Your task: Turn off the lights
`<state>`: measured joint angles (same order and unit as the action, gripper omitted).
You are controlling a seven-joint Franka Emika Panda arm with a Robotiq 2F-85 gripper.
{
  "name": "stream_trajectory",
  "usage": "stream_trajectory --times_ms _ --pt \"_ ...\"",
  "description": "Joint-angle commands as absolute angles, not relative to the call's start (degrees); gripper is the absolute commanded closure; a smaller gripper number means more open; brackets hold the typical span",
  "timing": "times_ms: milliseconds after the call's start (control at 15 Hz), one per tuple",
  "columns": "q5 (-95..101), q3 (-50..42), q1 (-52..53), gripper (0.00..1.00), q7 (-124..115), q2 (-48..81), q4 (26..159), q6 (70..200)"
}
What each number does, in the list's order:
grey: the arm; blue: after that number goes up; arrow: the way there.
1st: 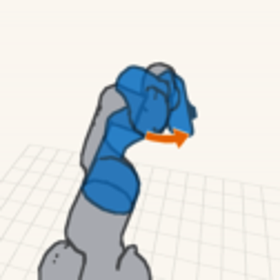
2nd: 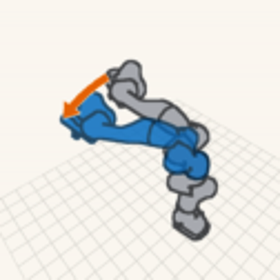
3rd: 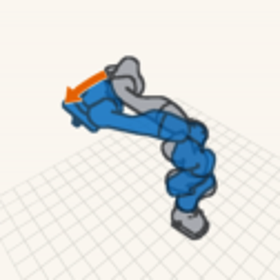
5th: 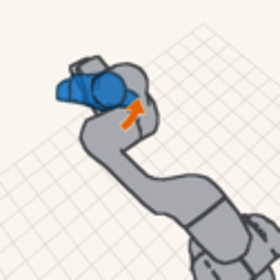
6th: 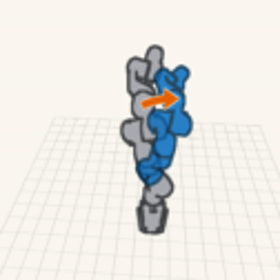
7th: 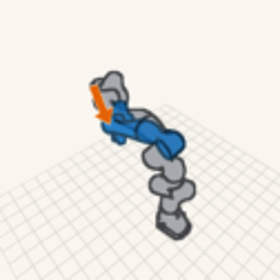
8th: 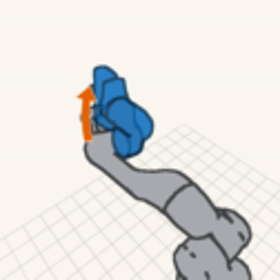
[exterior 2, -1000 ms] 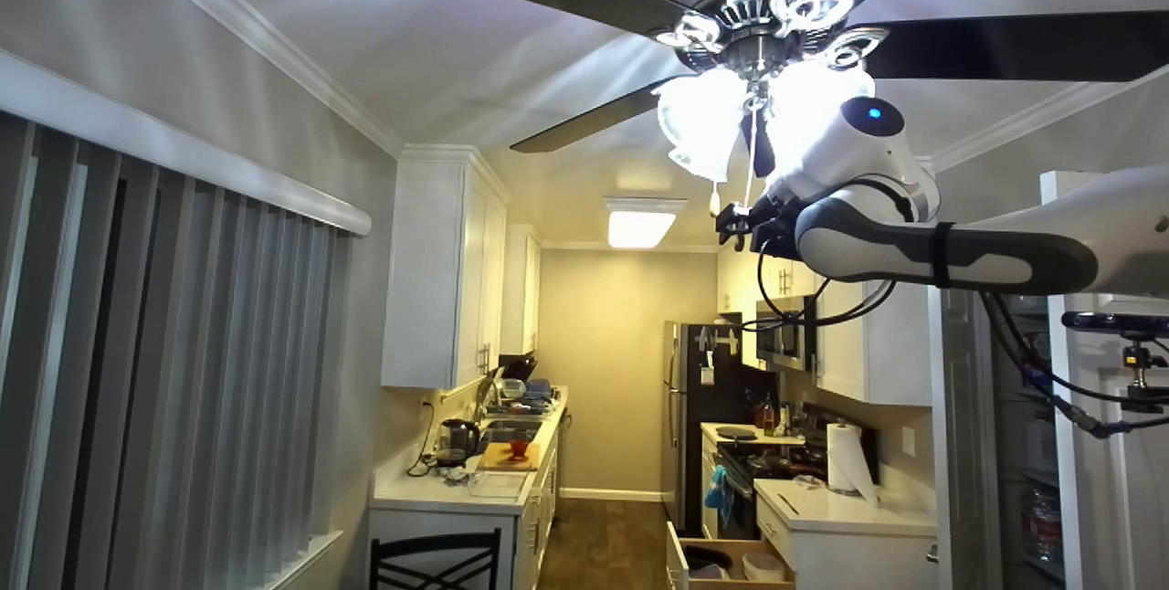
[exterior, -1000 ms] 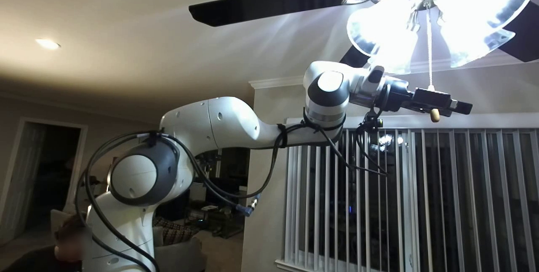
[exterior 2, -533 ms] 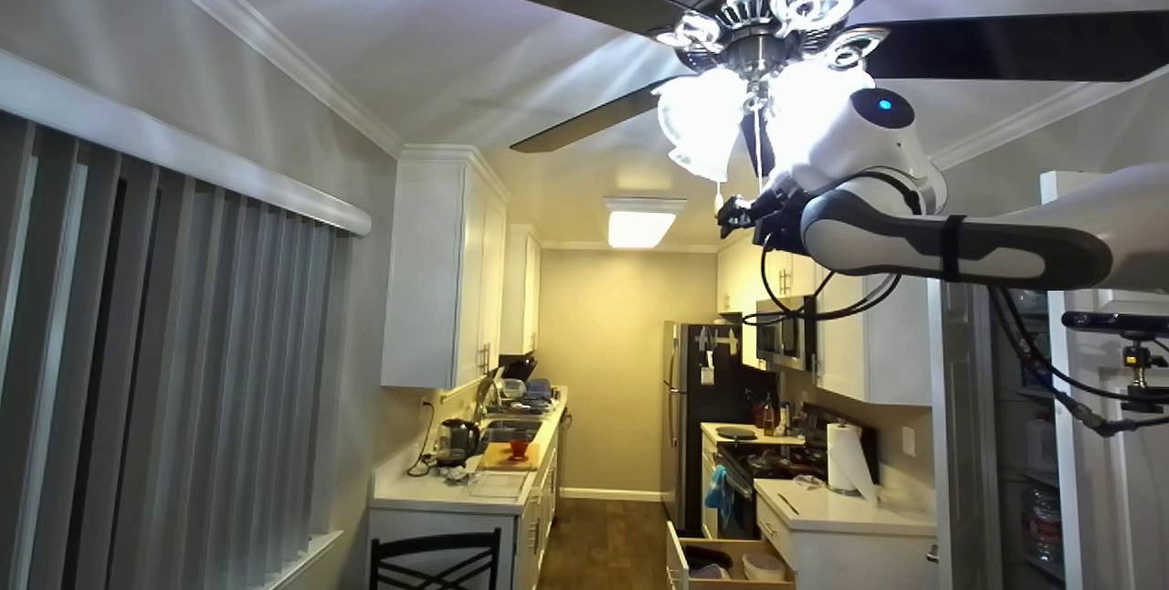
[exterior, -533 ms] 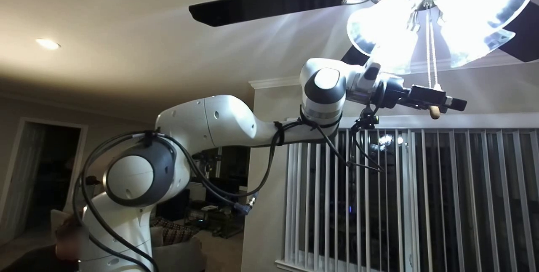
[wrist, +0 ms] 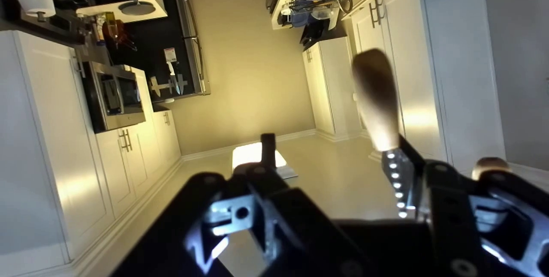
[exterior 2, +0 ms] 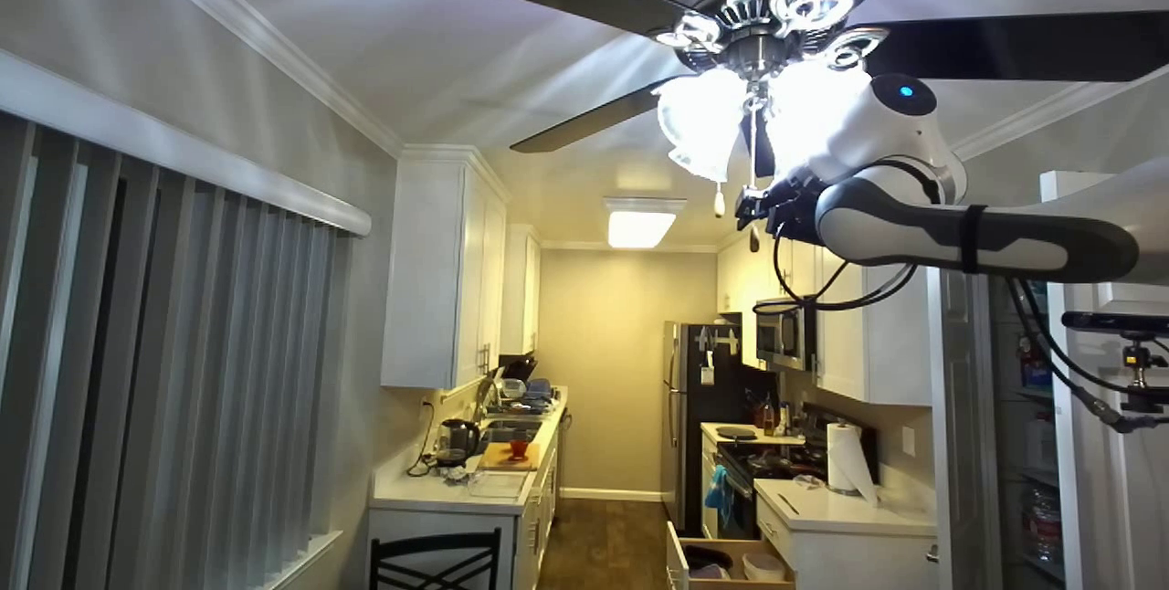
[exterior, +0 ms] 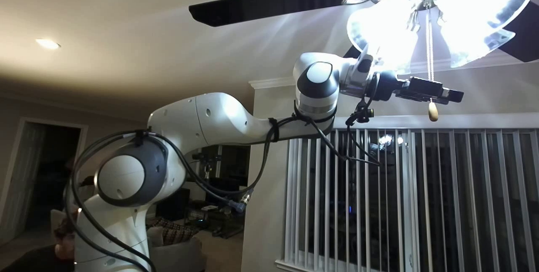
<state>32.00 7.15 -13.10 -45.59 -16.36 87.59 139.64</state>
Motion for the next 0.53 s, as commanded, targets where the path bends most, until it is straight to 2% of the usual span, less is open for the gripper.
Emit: stream_trajectory --times_ms 0,267,400,467 --pt "31.36 6.30 -12.35 0.66 -45.35 -18.30 90.02 139.27" --pt "31.68 6.32 -12.61 0.92 -45.45 -18.81 90.60 139.00" --pt "31.58 6.23 -12.62 0.97 -45.24 -19.11 90.90 138.90" --pt "31.43 6.22 -12.56 0.60 -45.12 -19.16 91.00 138.78"
